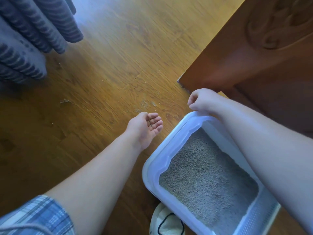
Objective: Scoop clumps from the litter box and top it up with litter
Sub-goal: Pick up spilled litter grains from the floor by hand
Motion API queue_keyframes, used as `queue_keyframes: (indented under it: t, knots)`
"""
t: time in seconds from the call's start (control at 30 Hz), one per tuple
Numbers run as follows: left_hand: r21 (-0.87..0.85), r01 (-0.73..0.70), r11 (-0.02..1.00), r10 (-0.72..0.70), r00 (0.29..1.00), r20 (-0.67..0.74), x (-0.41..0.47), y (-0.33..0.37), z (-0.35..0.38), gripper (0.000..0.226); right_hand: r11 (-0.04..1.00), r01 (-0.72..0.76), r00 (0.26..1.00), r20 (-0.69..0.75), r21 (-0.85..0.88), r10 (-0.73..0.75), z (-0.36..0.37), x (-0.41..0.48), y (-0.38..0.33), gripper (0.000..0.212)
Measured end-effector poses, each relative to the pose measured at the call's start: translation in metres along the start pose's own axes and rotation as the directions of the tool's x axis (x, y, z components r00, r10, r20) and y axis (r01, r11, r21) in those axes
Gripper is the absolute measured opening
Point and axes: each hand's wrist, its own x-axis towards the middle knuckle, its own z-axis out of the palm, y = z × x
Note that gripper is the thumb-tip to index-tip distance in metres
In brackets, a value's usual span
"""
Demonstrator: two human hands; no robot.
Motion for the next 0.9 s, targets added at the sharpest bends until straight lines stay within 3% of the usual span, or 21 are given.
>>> queue_keyframes:
  t: [0.17,0.3,0.47,0.67,0.9]
  knots:
    - [-0.03,0.015,0.999,-0.017,0.998,-0.055,0.005,-0.006,-0.009,0.033,0.971,0.229,0.973,0.027,-0.075,-0.228,0.019,0.015,-0.031,0.015]
    - [-0.07,0.012,0.997,-0.018,0.995,-0.093,0.007,0.003,-0.02,0.034,0.935,0.307,0.946,-0.044,-0.178,-0.32,0.029,0.028,-0.056,0.015]
    - [-0.088,-0.031,0.996,0.022,0.995,-0.102,0.009,0.018,-0.037,0.032,0.904,0.345,0.937,0.029,-0.254,-0.349,0.036,0.04,-0.06,0.009]
    - [-0.093,-0.032,0.995,0.023,0.995,-0.094,0.013,0.016,-0.049,0.032,0.873,0.385,0.917,0.02,-0.3,-0.398,0.043,0.052,-0.07,0.014]
    - [-0.063,-0.013,0.998,0.006,0.994,-0.106,0.016,0.009,-0.049,0.034,0.839,0.393,0.912,0.046,-0.376,-0.407,0.049,0.057,-0.073,0.005]
